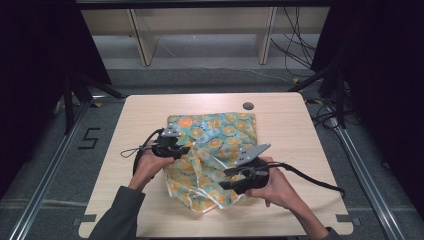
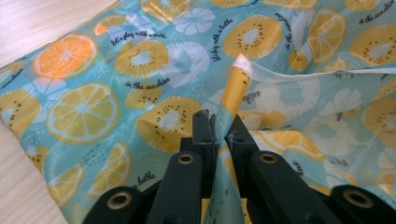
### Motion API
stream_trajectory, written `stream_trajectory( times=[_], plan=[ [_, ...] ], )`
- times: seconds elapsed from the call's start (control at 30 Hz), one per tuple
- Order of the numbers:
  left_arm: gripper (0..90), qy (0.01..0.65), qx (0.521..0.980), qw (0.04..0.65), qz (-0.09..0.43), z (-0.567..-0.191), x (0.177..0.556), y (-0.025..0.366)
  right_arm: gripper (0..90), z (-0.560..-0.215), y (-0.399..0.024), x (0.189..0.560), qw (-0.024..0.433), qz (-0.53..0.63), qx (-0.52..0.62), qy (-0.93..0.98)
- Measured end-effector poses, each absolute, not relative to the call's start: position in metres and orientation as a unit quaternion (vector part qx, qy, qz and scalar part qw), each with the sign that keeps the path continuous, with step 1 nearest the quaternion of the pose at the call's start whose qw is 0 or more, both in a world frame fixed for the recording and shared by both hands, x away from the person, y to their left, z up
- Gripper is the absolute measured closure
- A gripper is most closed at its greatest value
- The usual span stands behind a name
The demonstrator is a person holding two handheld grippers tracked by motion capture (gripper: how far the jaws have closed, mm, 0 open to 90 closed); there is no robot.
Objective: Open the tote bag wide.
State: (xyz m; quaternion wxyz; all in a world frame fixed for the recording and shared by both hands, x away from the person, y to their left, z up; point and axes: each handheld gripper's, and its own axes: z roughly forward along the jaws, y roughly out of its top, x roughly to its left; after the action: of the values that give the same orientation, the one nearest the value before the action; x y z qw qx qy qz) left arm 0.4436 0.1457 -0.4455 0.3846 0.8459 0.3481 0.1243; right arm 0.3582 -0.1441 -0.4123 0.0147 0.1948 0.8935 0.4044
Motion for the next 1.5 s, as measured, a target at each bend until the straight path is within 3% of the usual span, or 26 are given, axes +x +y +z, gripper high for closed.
stream_trajectory(
  times=[0.3,0.6,0.67,0.7,0.73,0.77,0.8,0.97,1.17,1.27,1.3,1.33,1.5],
  plan=[
    [83.0,0.347,0.848,0.382,0.121,-0.448,0.444,0.145,32.8,-0.453,-0.119,0.337,0.006,0.331,0.176,0.927],
    [81.4,0.345,0.848,0.384,0.117,-0.449,0.444,0.147,37.1,-0.486,-0.107,0.341,0.04,0.271,0.187,0.943],
    [81.4,0.343,0.849,0.384,0.115,-0.449,0.444,0.148,49.3,-0.49,-0.107,0.341,0.038,0.268,0.182,0.945],
    [81.4,0.349,0.848,0.383,0.113,-0.45,0.443,0.147,49.3,-0.49,-0.107,0.341,0.038,0.268,0.182,0.945],
    [81.3,0.348,0.849,0.382,0.113,-0.45,0.443,0.148,68.5,-0.488,-0.11,0.342,0.037,0.268,0.167,0.948],
    [81.3,0.348,0.849,0.382,0.113,-0.45,0.443,0.148,68.5,-0.488,-0.11,0.342,0.037,0.268,0.167,0.948],
    [81.3,0.345,0.85,0.383,0.113,-0.451,0.443,0.149,78.9,-0.481,-0.113,0.342,0.036,0.278,0.162,0.946],
    [81.1,0.345,0.85,0.381,0.111,-0.452,0.443,0.153,88.2,-0.453,-0.126,0.342,0.029,0.309,0.148,0.939],
    [79.7,0.341,0.854,0.379,0.101,-0.453,0.441,0.154,89.8,-0.418,-0.145,0.355,0.057,0.361,0.153,0.918],
    [70.6,0.341,0.854,0.382,0.089,-0.451,0.438,0.155,90.0,-0.4,-0.16,0.39,0.115,0.383,0.187,0.897],
    [64.0,0.341,0.854,0.382,0.089,-0.451,0.438,0.155,90.0,-0.4,-0.16,0.39,0.115,0.383,0.187,0.897],
    [56.0,0.357,0.845,0.39,0.08,-0.445,0.434,0.154,90.0,-0.401,-0.169,0.416,0.139,0.382,0.226,0.885],
    [37.5,0.343,0.85,0.383,0.117,-0.418,0.412,0.146,90.0,-0.429,-0.18,0.456,0.144,0.377,0.289,0.868]
  ],
)
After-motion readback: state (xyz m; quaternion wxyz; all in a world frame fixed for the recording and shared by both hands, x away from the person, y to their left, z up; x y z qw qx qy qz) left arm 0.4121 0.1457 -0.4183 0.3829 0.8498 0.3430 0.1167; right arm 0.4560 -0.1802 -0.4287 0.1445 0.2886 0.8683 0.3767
